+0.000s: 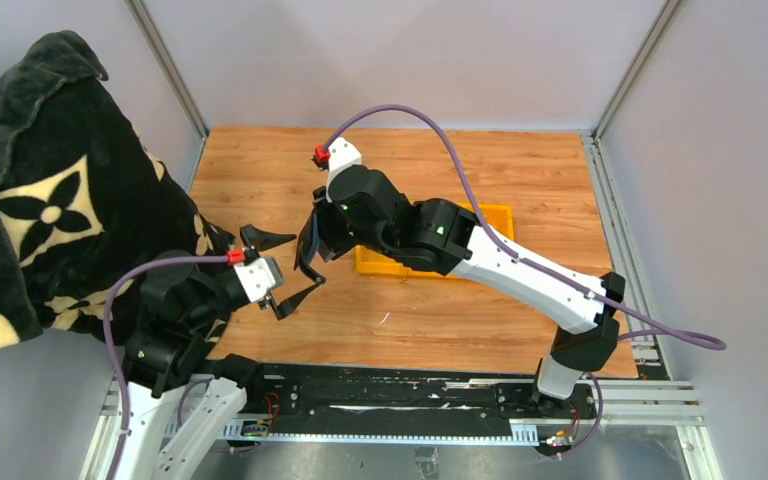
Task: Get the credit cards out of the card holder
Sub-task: Open the card holder at the center of the board.
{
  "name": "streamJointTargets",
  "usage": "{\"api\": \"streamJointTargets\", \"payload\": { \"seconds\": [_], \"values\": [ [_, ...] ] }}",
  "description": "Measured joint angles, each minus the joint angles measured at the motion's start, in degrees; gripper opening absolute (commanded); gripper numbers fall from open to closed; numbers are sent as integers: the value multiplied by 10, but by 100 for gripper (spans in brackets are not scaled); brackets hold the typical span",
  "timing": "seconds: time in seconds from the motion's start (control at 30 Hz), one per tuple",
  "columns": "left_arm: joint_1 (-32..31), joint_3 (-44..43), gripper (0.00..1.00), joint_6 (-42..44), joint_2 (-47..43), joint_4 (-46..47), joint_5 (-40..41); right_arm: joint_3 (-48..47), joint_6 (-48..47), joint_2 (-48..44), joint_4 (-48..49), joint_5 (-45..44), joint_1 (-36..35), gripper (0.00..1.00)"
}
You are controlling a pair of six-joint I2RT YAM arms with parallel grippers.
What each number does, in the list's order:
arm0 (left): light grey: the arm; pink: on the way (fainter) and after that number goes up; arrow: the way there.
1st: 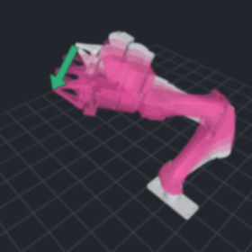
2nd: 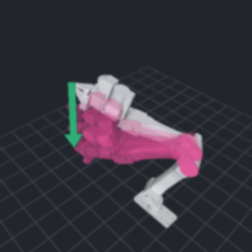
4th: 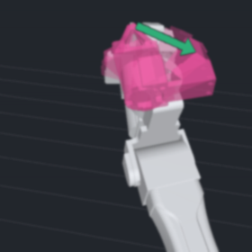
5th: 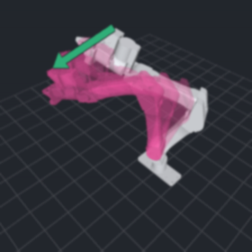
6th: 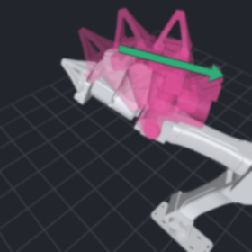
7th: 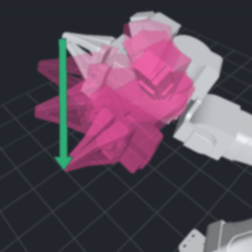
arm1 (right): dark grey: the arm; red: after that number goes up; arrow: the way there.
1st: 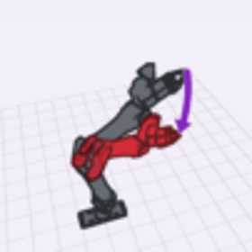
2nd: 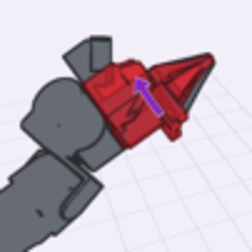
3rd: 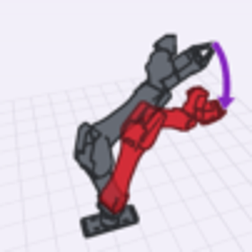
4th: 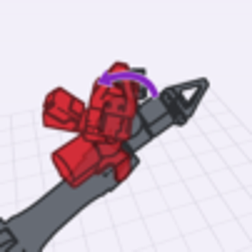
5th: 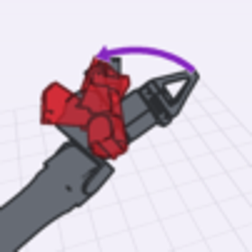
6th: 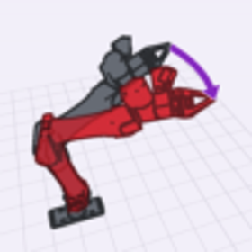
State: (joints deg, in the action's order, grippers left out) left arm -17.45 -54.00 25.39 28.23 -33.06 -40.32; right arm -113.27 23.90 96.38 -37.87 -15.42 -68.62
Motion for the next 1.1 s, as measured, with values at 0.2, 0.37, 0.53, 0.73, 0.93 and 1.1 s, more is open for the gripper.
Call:
{"api": "streamJointTargets", "payload": {
  "seconds": [0.2, 0.37, 0.53, 0.73, 0.93, 1.1],
  "values": [
    [0, 86, 100, 69, -77, 12, 54, -37, -17, 18, -19, -51, -29, 0],
    [0, 120, 93, 48, -109, 89, 87, -35, -18, 18, -17, -52, -31, 0],
    [0, 91, 86, -38, -72, 168, 102, -24, -15, 13, -12, -48, -31, 0],
    [0, 70, 67, -124, -40, 199, 106, -23, -11, 5, -11, -43, -31, 0],
    [0, 45, 43, -154, -36, 190, 125, 15, -11, -29, -1, -29, -30, 0],
    [0, -14, 36, -158, -21, 144, 94, 122, -15, -100, 66, 75, -5, 0]
  ]
}}
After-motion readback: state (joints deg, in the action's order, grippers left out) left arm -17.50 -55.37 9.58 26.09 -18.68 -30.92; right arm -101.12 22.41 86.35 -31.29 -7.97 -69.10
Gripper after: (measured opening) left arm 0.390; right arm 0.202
